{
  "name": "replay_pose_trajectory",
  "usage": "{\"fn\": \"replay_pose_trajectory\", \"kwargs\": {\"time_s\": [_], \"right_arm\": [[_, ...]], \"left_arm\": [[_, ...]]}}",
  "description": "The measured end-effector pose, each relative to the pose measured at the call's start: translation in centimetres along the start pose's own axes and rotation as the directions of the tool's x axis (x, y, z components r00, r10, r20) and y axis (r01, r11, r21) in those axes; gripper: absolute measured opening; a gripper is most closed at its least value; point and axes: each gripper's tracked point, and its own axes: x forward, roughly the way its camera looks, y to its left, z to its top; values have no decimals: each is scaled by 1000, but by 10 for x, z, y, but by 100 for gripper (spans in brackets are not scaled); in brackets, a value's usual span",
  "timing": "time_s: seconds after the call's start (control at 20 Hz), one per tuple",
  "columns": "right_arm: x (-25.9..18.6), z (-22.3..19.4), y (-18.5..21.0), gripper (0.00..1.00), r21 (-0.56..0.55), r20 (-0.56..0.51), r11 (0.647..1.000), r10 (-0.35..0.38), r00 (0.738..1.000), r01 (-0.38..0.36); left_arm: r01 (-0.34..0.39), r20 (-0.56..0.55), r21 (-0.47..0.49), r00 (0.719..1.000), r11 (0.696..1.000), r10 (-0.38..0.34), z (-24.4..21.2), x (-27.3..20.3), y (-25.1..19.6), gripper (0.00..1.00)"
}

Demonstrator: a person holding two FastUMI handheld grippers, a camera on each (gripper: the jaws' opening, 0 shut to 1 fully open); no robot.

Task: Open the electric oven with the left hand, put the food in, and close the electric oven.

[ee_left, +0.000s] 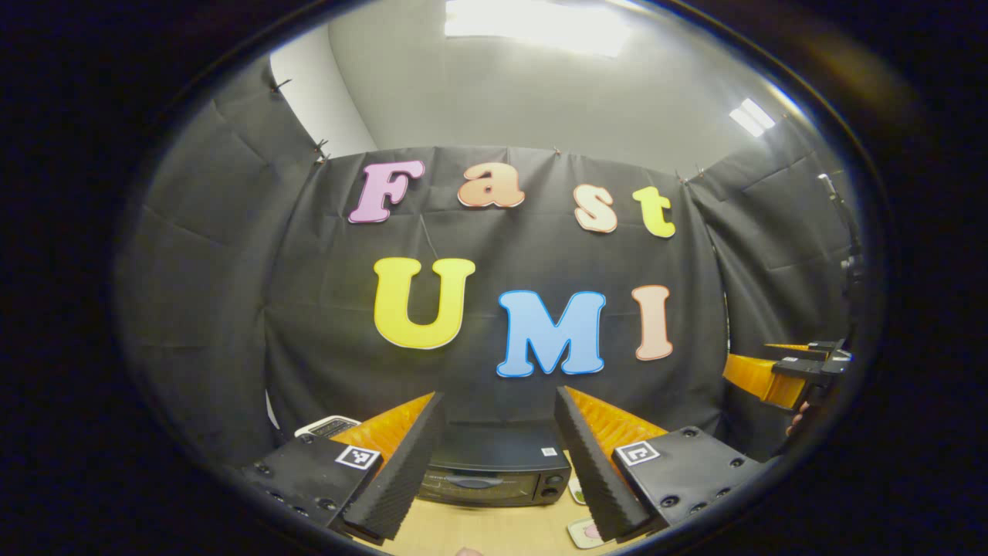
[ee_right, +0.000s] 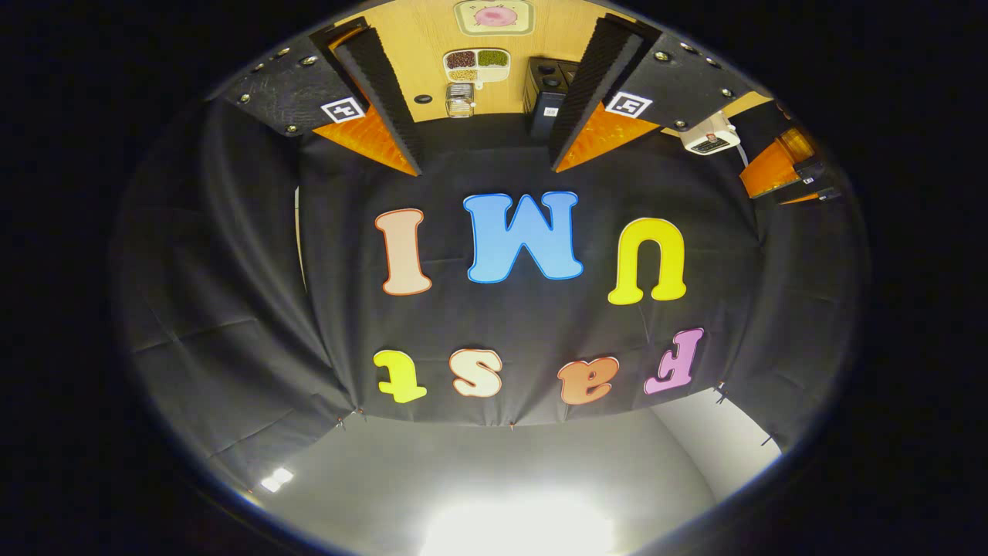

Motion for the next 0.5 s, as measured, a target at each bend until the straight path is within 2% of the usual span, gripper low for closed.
{"fn": "replay_pose_trajectory", "kwargs": {"time_s": [0.15,0.2,0.25,0.5], "right_arm": [[3,-1,-7,97,8,-4,1000,13,1000,-13],[5,-6,-7,100,15,-15,1000,23,1000,-23],[6,-9,-7,97,22,-23,999,33,999,-33],[20,-29,-9,98,46,-60,997,65,996,-62]], "left_arm": [[-15,-25,8,1000,1000,16,-6,7,-5,98],[-26,-31,8,999,1000,26,-9,10,-5,95],[-37,-36,6,999,999,37,-11,13,-5,95],[-77,-94,48,992,996,81,-38,31,14,98]]}}
